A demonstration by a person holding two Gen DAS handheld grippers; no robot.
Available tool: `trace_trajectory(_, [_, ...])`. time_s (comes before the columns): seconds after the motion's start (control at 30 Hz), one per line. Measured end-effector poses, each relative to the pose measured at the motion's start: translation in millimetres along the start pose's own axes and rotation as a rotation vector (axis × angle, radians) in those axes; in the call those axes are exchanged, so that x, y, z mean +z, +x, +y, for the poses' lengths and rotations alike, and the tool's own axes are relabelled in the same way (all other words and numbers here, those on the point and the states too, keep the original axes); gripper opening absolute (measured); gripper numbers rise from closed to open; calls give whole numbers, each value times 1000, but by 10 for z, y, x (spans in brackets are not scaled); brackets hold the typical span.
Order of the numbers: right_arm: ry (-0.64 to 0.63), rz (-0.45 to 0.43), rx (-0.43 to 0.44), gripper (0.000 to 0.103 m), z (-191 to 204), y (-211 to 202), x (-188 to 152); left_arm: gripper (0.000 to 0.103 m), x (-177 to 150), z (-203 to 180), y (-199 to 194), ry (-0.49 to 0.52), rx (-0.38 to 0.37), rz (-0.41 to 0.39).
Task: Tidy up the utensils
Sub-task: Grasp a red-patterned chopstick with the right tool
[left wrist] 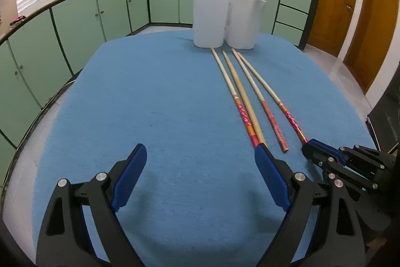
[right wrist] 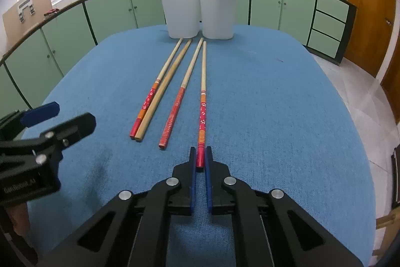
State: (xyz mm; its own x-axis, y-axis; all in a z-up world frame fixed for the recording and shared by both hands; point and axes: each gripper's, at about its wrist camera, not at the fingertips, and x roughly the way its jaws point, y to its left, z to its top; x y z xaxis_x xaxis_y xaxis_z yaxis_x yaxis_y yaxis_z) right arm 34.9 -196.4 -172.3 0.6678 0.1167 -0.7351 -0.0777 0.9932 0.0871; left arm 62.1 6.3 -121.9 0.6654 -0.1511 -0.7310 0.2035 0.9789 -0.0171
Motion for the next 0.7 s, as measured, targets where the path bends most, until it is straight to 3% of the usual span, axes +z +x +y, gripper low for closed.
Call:
trace_trajectory(0.47, [43, -16, 12, 5, -170, -70, -11, 85, -31, -202, 256, 21, -27, 96])
trace_trajectory(0.7, [56, -26, 21, 5, -199, -75, -2, 85, -10, -266, 380, 32, -4, 125])
